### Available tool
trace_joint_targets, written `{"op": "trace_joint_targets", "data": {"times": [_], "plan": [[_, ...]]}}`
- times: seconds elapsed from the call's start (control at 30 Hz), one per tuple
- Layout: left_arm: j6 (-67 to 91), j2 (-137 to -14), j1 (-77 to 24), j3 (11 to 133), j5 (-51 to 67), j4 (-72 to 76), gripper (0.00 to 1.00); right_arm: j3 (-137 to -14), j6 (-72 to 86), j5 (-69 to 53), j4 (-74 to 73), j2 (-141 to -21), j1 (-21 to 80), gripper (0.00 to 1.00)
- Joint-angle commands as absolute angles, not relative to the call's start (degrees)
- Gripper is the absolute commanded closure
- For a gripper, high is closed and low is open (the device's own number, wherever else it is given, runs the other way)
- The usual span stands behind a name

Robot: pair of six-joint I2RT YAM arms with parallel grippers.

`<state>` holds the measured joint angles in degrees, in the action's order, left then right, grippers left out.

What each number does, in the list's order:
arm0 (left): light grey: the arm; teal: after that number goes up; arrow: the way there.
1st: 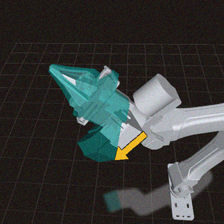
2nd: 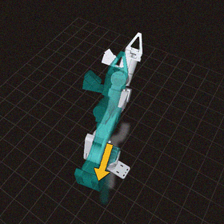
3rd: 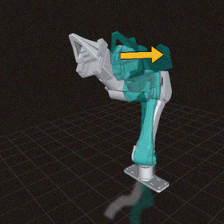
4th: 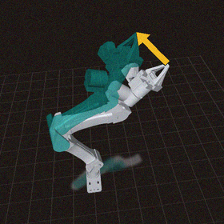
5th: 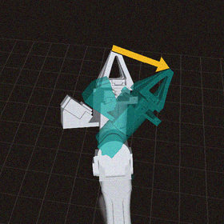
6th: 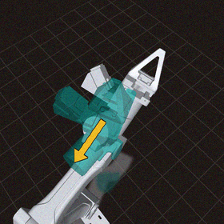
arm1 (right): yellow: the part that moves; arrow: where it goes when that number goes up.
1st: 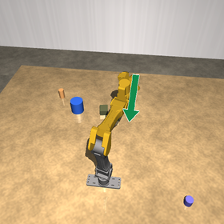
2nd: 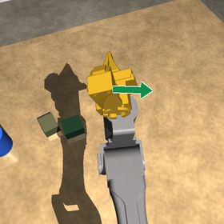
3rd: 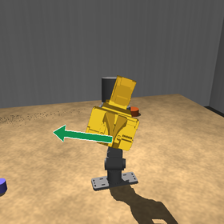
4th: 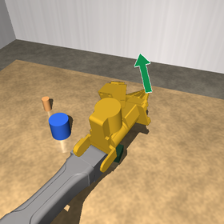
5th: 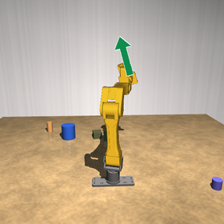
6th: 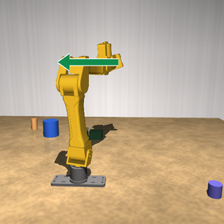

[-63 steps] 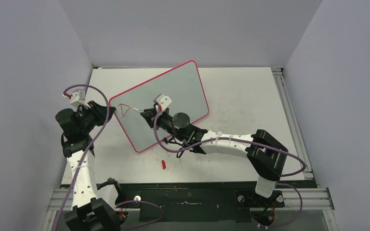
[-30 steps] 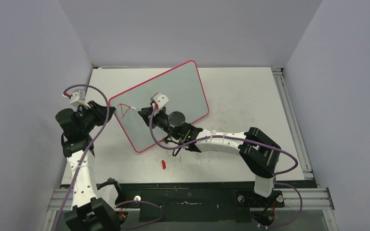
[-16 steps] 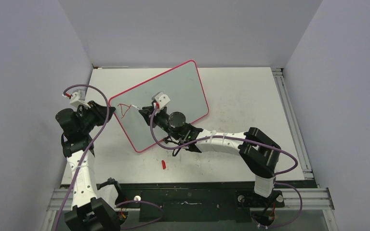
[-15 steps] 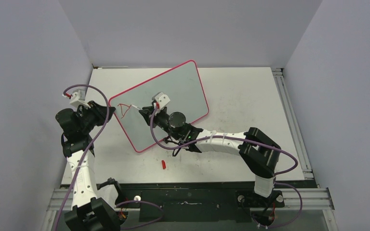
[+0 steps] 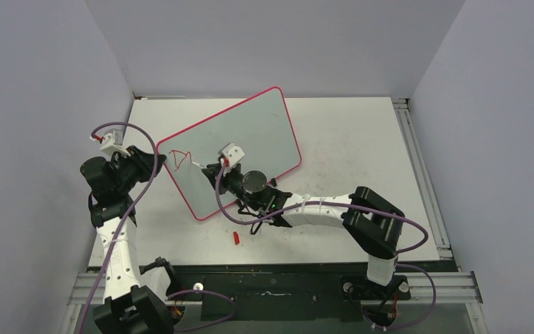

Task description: Write a sentence on the whiteboard

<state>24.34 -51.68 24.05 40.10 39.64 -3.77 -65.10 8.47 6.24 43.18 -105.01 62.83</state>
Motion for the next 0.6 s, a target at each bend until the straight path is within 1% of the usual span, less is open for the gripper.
{"op": "trace_joint_targets", "data": {"times": [0.0,0.57], "plan": [[23.99,-51.53,23.47,40.43,41.81,-3.17,0.82,-63.96,8.61,8.72,42.95,-102.63,63.09,0.95],[23.99,-51.55,23.47,40.34,41.86,-3.07,0.82,-66.23,7.66,9.74,45.01,-103.25,63.05,0.95]]}}
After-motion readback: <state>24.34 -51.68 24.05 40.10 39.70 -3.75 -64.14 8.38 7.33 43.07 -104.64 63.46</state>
